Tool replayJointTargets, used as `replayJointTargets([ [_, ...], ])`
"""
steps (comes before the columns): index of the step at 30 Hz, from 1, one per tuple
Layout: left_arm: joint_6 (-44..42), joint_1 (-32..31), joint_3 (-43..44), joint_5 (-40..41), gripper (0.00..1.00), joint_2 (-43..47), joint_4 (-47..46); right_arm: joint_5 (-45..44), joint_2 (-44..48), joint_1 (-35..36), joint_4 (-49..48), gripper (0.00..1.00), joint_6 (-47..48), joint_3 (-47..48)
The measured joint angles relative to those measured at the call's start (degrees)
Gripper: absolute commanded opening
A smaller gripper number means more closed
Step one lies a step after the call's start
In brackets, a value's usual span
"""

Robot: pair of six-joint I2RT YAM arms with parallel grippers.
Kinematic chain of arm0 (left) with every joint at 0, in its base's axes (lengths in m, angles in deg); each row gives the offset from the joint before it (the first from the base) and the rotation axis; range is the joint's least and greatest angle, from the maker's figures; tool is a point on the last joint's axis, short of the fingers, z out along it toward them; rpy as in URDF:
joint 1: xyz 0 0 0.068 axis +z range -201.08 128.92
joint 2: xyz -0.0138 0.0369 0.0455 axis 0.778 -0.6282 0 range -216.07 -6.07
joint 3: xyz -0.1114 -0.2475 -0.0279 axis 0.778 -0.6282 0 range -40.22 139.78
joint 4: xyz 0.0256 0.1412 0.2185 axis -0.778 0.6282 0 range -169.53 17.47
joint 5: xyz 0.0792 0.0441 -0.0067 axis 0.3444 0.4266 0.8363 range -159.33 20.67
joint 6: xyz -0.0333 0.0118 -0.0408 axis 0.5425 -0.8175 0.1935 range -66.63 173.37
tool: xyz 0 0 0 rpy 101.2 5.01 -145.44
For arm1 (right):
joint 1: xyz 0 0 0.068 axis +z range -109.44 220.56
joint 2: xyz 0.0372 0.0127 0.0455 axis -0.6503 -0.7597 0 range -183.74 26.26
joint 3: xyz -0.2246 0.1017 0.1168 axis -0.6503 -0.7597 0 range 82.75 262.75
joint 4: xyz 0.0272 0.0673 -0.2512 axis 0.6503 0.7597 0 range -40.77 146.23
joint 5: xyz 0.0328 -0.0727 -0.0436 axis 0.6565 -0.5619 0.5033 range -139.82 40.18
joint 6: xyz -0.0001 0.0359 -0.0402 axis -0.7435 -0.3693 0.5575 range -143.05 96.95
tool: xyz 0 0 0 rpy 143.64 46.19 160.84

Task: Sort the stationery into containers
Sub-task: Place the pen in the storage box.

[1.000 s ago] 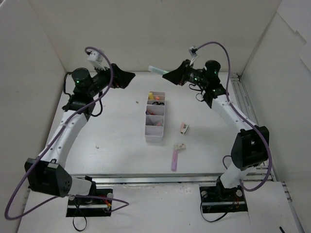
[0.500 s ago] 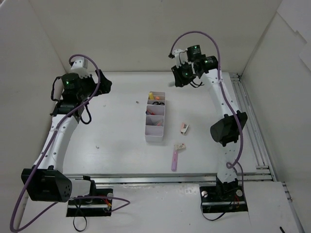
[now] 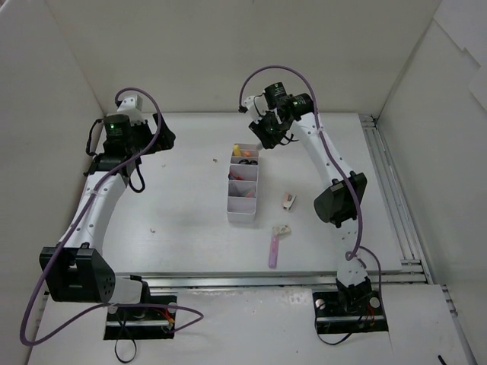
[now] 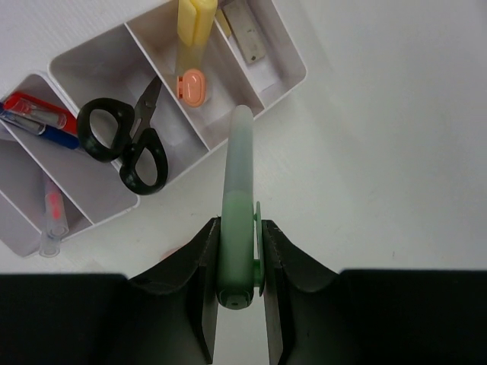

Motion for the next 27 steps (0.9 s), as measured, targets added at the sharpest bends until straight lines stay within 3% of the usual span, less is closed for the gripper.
replayJointTargets([
  [21,-1.42,0.68,2.1,-1.44,1.0,-3.06,1.86,2.21,-8.26,2.08,-4.26,0.0,0.04,1.7],
  [27,-1.53,0.68,2.38,-1.73,0.99,-4.13,2.25,3.04,-9.35,2.1,-5.51,0.05,-0.55,2.54],
])
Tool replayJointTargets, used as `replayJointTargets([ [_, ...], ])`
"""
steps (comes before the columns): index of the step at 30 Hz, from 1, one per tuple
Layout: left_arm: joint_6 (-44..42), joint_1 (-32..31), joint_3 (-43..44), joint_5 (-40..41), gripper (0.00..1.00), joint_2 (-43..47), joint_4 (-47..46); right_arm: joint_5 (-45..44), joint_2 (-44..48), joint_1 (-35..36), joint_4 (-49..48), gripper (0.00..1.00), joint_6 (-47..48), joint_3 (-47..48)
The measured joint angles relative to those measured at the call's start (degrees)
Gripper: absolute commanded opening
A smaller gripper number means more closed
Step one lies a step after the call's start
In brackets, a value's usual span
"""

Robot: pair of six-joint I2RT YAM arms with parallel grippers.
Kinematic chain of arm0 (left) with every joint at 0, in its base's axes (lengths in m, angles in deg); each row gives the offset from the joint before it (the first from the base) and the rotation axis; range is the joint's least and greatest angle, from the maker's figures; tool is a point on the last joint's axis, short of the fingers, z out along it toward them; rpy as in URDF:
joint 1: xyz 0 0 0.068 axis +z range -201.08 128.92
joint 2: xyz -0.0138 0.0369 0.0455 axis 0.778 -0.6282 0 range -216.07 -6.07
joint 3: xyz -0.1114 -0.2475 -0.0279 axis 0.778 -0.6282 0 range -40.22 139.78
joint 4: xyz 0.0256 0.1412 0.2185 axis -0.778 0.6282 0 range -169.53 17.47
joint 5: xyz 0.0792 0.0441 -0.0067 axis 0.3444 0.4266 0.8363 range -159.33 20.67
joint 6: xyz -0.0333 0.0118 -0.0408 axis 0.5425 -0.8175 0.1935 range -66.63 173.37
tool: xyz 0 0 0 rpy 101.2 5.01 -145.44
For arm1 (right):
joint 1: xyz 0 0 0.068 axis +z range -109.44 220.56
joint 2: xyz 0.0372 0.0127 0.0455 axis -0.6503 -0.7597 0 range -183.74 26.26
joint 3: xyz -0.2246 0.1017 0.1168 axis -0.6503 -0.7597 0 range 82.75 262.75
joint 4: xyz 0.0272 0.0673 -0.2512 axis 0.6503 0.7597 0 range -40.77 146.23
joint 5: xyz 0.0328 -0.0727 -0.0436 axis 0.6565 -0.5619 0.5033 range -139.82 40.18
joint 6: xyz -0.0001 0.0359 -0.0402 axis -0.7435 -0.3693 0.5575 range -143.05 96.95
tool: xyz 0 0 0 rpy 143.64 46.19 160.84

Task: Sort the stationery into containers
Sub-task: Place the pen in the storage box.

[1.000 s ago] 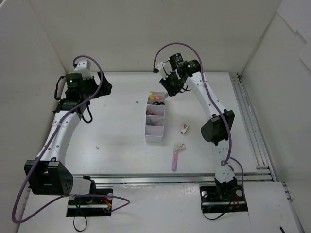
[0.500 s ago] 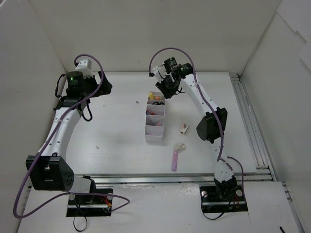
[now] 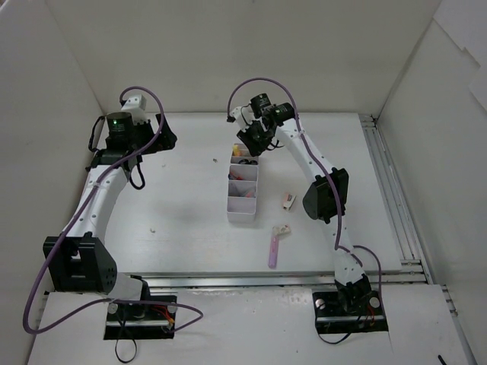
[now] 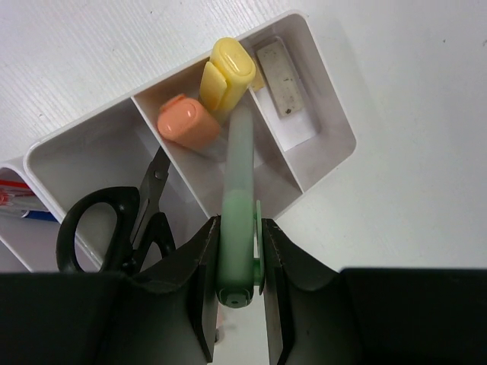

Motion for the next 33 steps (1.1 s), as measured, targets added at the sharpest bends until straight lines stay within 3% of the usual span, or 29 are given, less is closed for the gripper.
replayJointTargets([
  [5,0.0,0.0,0.04,-0.39,0.99,-0.26,0.15,0.07,-0.5,0.11,-0.92,0.1,-0.68,0.24],
  [16,0.0,0.0,1.51,-1.18,0.99,-0.37,0.42,0.02,-0.63,0.35,-1.62,0.5,-1.55,0.24],
  [24,0.0,0.0,1.92,-1.68,0.99,-0.55,0.42,0.02,-0.61,0.37,-2.08,0.62,-1.84,0.26],
  [26,0.0,0.0,1.92,-1.88,1.0,-0.55,0.44,0.02,-0.59,0.39,-2.19,0.71,-2.03,0.26],
  [27,0.0,0.0,1.92,-1.9,0.99,-0.55,0.44,0.0,-0.57,0.42,-2.21,0.8,-2.03,0.24],
  [28,0.0,0.0,1.92,-1.95,0.99,-0.55,0.44,0.0,-0.5,0.44,-2.21,0.98,-2.25,0.24],
  [33,0.0,0.0,1.92,-2.45,1.0,-0.55,0.44,-0.5,1.07,0.66,-3.39,0.98,-2.8,-0.74],
])
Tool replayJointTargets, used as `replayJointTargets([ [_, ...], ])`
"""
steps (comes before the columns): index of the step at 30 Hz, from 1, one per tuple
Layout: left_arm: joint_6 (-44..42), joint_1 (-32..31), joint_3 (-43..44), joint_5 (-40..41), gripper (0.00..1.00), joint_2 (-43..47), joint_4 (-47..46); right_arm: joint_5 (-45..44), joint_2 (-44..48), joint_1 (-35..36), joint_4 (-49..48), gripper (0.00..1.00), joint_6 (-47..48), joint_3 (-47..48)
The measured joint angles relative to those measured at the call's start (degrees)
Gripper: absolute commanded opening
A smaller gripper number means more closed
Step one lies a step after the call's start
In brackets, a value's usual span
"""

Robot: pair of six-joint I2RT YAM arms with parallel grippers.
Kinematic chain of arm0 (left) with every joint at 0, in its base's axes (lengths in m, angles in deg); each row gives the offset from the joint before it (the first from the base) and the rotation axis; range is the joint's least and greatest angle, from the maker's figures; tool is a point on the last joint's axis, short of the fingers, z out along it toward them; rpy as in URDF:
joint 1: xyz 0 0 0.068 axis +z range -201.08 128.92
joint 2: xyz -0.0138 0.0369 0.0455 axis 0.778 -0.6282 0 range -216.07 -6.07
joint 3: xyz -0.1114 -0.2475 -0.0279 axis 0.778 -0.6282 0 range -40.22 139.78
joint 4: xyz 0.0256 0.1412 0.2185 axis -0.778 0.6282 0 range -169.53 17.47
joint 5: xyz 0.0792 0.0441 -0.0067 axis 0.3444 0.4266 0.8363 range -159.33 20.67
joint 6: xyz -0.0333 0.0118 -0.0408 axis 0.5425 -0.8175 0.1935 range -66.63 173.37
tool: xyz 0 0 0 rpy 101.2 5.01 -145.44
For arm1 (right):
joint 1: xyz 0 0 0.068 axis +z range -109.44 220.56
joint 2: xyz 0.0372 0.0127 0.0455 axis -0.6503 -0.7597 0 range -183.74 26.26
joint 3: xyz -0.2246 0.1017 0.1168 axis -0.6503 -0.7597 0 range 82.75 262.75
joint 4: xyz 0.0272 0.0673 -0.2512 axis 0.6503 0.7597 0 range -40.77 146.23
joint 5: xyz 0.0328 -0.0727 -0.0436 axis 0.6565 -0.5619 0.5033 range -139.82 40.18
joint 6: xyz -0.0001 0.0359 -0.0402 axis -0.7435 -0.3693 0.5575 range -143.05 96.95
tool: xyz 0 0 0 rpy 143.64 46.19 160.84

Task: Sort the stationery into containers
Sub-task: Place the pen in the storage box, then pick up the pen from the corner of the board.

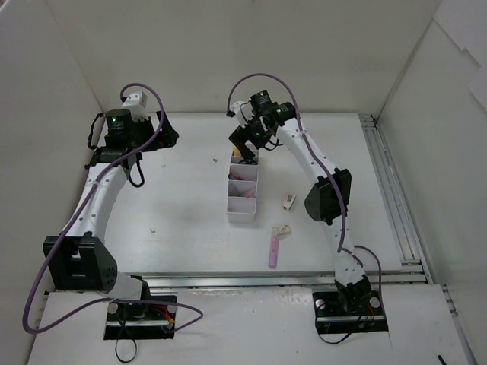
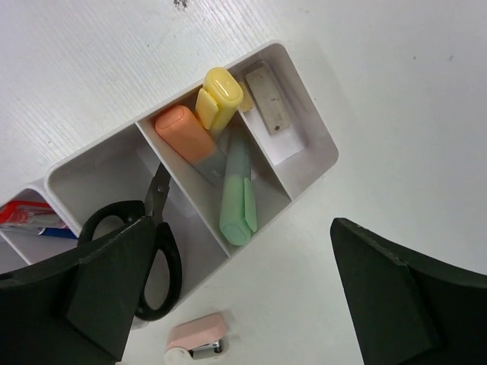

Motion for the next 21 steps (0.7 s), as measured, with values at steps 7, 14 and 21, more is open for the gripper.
replayJointTargets([
  [7,0.02,0.0,0.0,-0.09,0.99,0.79,0.11,-0.83,11.19,0.39,-5.33,0.98,-2.86,-9.57],
  [14,0.0,0.0,0.37,-0.46,0.99,3.04,0.81,-0.76,26.8,0.44,-13.29,0.98,-7.04,-23.74],
  [21,0.0,-0.02,0.44,-1.03,0.99,4.39,1.66,-4.07,40.39,0.46,-20.94,0.98,-12.66,-40.63],
])
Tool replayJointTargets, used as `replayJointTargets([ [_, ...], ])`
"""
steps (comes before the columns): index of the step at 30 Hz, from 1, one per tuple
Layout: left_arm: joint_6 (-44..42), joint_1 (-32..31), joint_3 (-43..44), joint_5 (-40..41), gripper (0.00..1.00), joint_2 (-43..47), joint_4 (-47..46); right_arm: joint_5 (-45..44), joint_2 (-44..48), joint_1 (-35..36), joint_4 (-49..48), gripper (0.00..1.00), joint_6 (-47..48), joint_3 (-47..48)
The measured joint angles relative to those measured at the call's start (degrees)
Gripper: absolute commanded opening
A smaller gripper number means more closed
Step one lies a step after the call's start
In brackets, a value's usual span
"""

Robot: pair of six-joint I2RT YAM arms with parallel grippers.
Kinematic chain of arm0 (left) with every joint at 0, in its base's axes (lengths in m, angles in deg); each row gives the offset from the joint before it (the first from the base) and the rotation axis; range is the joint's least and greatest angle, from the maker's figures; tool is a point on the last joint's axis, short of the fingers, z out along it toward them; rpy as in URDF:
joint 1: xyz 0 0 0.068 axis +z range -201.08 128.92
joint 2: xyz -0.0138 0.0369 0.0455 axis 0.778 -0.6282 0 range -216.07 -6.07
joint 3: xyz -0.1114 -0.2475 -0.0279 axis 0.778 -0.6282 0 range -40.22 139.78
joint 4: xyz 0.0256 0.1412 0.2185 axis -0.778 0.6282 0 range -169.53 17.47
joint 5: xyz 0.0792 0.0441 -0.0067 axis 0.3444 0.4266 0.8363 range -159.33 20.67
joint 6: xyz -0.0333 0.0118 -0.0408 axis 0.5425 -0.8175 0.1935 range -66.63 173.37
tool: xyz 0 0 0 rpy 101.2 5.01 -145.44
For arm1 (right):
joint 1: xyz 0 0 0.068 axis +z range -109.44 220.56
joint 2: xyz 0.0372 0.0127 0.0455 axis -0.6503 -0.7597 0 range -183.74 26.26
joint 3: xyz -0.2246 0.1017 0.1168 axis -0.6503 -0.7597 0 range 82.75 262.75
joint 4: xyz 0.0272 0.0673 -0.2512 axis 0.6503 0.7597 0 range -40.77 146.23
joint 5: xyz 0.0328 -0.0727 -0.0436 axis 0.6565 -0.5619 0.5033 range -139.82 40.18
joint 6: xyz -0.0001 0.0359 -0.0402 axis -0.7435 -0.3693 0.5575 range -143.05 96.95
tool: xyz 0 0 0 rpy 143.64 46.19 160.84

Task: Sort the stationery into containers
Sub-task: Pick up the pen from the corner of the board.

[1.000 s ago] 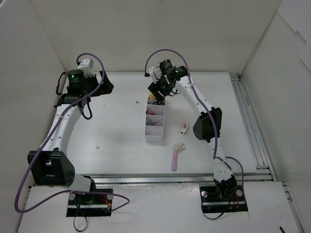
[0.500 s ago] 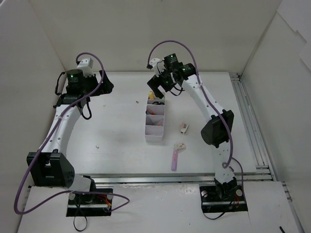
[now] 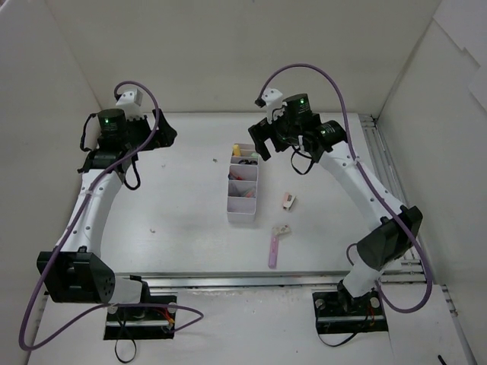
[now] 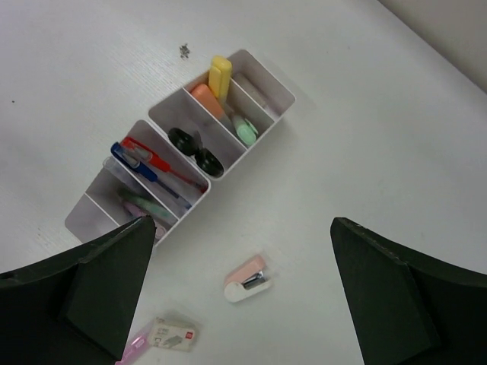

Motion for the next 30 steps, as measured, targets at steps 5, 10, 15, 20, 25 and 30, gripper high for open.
replayJointTargets([
  [5,0.04,-0.61,0.0,-0.7,0.99,0.09,0.52,-6.29,8.63,0.0,-3.74,0.98,-6.73,-13.0],
  [10,0.48,-1.75,-0.74,-0.96,1.0,0.55,0.04,-11.13,16.5,0.0,-5.99,0.98,-13.9,-27.06],
  [15,0.85,-2.32,-1.79,-0.94,0.99,1.42,0.42,-14.97,19.56,0.0,-8.07,0.98,-20.15,-36.81],
  [20,1.22,-3.21,-2.47,-0.57,1.0,2.29,0.63,-16.65,20.59,0.0,-11.5,0.98,-25.86,-44.09],
  [25,2.01,-4.35,-4.0,0.2,0.99,4.11,1.38,-17.92,21.81,0.0,-16.98,0.98,-32.22,-50.21],
  [30,3.3,-5.11,-6.78,1.7,1.0,6.69,1.86,-19.32,22.12,0.66,-21.75,0.98,-36.89,-54.84],
])
